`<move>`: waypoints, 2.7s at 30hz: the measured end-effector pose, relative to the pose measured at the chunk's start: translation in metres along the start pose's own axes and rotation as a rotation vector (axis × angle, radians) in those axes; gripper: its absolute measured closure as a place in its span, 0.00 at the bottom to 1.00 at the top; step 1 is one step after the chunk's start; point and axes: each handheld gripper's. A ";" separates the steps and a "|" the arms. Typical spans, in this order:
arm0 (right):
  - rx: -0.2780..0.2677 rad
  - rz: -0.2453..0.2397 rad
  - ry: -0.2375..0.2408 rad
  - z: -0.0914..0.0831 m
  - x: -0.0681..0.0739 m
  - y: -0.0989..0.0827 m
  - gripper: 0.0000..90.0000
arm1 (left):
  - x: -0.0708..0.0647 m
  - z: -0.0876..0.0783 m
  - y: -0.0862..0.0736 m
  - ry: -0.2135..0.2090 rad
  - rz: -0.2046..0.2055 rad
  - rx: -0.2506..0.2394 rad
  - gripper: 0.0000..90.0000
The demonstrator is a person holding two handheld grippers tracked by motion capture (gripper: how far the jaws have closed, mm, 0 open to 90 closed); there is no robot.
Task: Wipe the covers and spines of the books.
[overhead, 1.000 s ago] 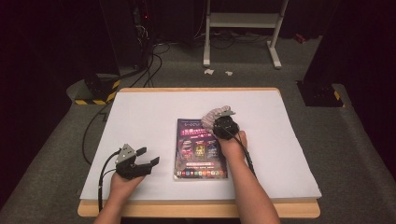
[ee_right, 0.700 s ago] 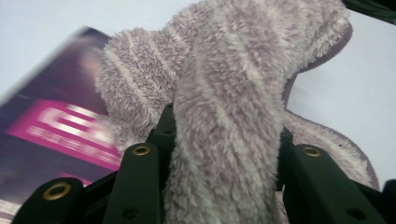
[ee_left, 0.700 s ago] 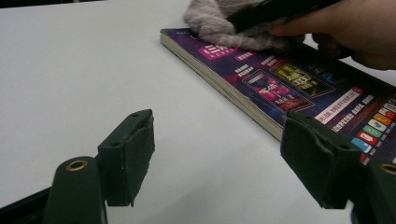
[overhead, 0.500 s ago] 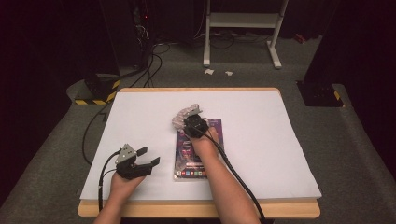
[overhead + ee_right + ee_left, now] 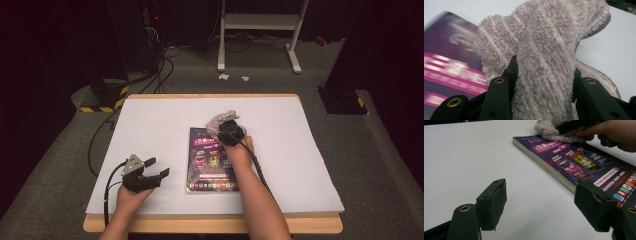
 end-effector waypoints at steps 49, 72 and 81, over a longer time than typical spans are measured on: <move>-0.012 -0.039 0.017 0.011 0.025 0.017 0.67 | -0.003 0.003 -0.001 -0.017 0.003 0.014 0.29; -0.015 0.061 -0.052 -0.008 -0.027 -0.019 0.67 | -0.005 0.004 -0.002 -0.015 0.018 0.022 0.29; -0.084 0.041 -0.047 -0.038 -0.029 -0.011 0.66 | -0.005 0.005 -0.001 -0.015 0.023 0.025 0.29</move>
Point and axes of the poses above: each handheld gripper's, and its own axes: z roughly forward along the jaws, y roughly out of its top, x roughly to its left, and after that the axes turned 7 degrees about -z, right-handed
